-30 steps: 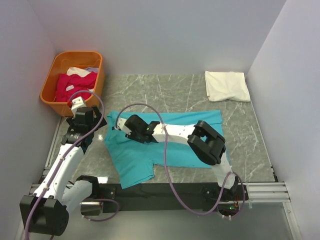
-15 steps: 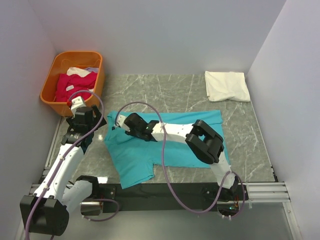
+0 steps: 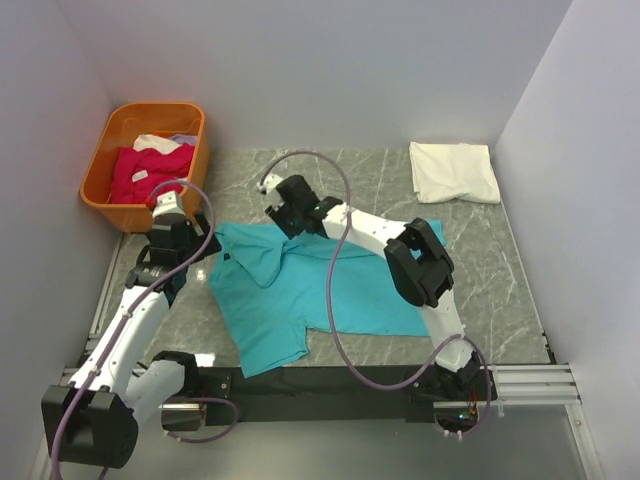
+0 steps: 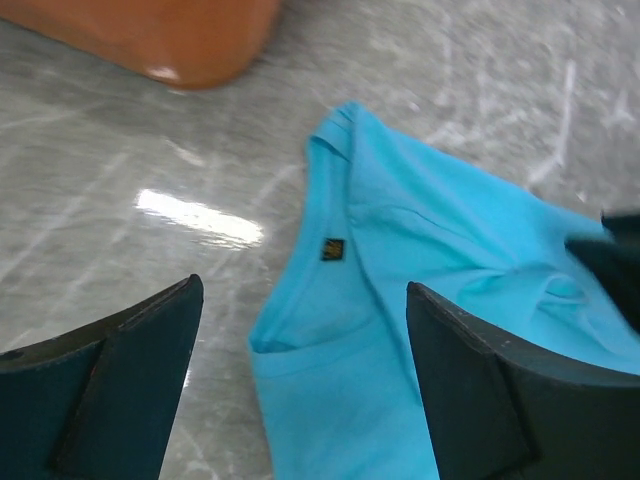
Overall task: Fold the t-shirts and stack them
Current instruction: Fold the tshirt
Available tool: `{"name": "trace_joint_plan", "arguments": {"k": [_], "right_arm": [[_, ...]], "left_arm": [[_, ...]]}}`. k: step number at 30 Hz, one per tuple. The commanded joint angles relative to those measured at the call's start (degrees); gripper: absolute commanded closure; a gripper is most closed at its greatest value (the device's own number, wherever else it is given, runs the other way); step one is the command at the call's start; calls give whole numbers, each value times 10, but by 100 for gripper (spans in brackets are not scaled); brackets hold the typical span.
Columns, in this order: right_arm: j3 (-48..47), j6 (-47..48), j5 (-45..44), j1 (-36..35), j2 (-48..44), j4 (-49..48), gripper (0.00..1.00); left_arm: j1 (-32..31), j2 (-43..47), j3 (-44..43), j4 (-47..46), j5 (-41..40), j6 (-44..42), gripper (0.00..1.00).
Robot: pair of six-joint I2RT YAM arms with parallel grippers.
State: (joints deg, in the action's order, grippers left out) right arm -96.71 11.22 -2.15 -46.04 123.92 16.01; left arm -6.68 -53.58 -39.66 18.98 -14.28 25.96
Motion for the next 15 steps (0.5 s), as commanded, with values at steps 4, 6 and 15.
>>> {"name": "trace_joint_plan", "arguments": {"k": [4, 6, 15], "right_arm": [[-58, -132, 101, 46, 37, 30, 58], [-48, -153, 118, 56, 30, 19, 59], [117, -311, 102, 67, -104, -42, 67]], "left_arm": [[-68, -45, -10, -20, 96, -3, 13], [-107, -67, -20, -9, 81, 14, 14], [-212, -124, -42, 30, 44, 88, 29]]}}
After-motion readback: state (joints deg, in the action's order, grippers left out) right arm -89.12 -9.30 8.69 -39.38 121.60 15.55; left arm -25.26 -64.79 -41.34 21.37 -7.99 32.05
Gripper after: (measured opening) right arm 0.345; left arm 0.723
